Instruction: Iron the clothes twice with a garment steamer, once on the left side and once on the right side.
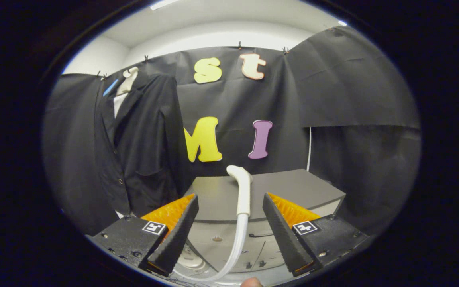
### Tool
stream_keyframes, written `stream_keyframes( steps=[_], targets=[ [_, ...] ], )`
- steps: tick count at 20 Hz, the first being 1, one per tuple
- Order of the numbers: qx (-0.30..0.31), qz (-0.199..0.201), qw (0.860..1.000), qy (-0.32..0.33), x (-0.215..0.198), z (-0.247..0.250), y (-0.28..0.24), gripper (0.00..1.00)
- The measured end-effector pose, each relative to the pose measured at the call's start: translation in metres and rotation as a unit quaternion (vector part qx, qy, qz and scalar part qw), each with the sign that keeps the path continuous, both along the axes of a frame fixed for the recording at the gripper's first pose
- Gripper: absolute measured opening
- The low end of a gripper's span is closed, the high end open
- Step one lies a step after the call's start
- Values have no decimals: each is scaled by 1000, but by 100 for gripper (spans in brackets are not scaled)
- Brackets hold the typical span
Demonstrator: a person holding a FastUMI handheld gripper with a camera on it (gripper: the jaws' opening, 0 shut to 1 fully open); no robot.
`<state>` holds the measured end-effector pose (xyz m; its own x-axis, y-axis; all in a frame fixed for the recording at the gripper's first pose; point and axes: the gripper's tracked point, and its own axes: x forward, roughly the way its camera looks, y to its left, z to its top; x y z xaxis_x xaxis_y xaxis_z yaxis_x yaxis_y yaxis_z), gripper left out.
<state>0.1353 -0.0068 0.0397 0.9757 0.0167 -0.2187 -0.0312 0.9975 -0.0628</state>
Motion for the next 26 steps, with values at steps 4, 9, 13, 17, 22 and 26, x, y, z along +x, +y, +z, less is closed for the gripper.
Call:
stream_keyframes(
  steps=[4, 9, 13, 17, 22, 26],
  targets=[
    [4, -6, 995, 99, 63, -20, -17, 100],
    [44, -12, 974, 222, 111, -50, -29, 100],
    [26, -28, 961, 275, 142, -67, -39, 99],
    [6, -40, 939, 341, 154, -89, -38, 89],
    [7, -53, 919, 392, 154, -111, -38, 72],
    [-14, -58, 919, 390, 159, -112, -37, 50]
  ],
)
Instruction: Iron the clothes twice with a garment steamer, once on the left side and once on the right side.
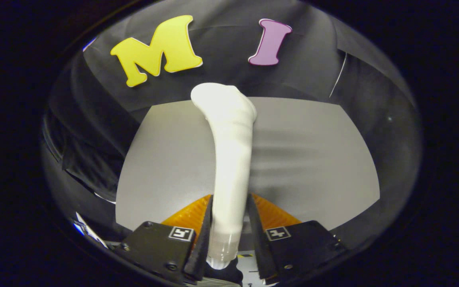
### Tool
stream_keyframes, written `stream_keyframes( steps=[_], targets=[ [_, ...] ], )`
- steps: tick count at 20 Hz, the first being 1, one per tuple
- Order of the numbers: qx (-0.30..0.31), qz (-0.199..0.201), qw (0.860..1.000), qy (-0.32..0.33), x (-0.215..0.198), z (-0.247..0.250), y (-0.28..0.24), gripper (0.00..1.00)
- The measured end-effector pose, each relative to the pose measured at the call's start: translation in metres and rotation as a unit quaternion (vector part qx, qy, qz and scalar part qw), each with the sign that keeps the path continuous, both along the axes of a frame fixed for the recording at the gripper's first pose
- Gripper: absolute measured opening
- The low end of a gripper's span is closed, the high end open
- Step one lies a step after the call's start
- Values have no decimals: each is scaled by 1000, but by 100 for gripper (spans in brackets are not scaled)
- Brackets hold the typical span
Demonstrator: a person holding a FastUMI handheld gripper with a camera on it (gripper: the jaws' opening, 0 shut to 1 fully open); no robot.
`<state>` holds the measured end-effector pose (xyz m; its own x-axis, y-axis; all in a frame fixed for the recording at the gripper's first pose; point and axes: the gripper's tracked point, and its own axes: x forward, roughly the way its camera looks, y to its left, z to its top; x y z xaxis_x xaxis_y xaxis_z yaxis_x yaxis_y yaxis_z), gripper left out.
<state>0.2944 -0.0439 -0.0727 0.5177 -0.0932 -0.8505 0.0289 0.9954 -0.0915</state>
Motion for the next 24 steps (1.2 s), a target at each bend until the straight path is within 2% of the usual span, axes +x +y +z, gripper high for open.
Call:
stream_keyframes(
  steps=[2, 5, 8, 11, 14, 18, 24],
  targets=[
    [6, -12, 1000, -4, -1, -1, 0, 41],
    [26, -23, 999, -12, -5, -1, 7, 36],
    [44, -11, 999, -28, -23, 8, 30, 34],
    [46, -6, 996, -72, -34, 29, 49, 33],
    [61, -15, 990, -129, -48, 55, 76, 33],
    [87, 2, 980, -179, -80, 89, 110, 33],
    [71, 14, 951, -301, -123, 154, 141, 33]
  ],
)
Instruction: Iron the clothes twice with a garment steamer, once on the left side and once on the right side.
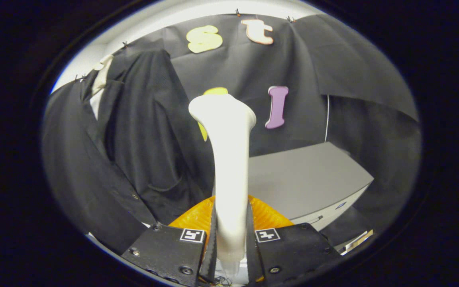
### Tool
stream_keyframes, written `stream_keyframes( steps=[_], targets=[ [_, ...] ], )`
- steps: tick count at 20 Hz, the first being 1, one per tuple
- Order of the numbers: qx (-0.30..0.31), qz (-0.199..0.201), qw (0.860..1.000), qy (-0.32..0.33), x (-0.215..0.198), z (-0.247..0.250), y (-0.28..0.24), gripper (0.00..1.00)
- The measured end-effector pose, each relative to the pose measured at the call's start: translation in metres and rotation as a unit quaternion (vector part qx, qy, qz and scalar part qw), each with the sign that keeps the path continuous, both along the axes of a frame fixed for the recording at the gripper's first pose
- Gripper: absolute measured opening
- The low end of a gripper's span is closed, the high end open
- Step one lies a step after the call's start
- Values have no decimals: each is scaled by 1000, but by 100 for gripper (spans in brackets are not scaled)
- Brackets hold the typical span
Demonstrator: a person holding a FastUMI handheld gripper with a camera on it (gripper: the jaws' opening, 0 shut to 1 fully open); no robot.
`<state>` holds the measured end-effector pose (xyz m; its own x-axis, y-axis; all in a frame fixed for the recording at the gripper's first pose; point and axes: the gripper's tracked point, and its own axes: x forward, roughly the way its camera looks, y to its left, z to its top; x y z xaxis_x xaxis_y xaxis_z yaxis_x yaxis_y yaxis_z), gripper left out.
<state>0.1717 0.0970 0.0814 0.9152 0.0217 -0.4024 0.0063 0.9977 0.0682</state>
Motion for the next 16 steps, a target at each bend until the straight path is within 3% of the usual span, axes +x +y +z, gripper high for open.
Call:
stream_keyframes(
  steps=[4, 7, 16],
  targets=[
    [-13, 8, 997, -71, -27, 44, 31, 33],
    [-18, 9, 991, -132, -25, 72, 57, 33],
    [-42, 27, 951, -304, 2, 141, 141, 33]
  ],
)
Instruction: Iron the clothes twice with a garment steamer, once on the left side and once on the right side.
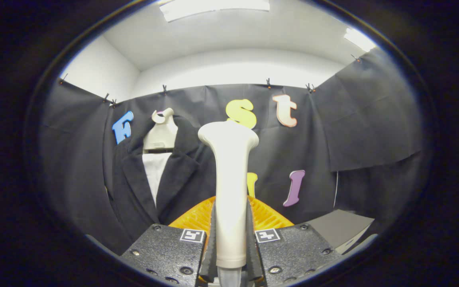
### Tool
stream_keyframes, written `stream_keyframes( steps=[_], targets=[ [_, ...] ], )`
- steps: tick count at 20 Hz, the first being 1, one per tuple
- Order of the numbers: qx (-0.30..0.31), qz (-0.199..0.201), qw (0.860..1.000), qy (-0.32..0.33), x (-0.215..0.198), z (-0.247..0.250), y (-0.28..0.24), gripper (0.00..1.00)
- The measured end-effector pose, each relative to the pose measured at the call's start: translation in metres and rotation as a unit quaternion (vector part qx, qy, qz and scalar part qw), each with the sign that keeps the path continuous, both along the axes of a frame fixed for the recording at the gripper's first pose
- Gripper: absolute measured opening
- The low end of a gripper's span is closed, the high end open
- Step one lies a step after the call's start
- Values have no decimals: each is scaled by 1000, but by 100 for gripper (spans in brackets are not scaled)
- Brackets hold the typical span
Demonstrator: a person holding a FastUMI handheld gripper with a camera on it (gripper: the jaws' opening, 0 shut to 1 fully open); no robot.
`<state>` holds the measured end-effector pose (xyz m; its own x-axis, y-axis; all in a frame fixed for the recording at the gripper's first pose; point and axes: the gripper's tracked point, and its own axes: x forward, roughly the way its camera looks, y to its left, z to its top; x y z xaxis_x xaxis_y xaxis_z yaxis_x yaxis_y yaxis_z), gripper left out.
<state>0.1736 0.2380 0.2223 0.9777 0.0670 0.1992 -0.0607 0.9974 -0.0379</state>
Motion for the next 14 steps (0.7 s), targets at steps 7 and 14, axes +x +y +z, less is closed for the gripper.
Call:
stream_keyframes(
  steps=[7, 14],
  targets=[
    [-28, 9, 999, -27, 17, -6, 37, 33],
    [-53, 13, 998, 11, 7, -62, 43, 33]
  ],
)
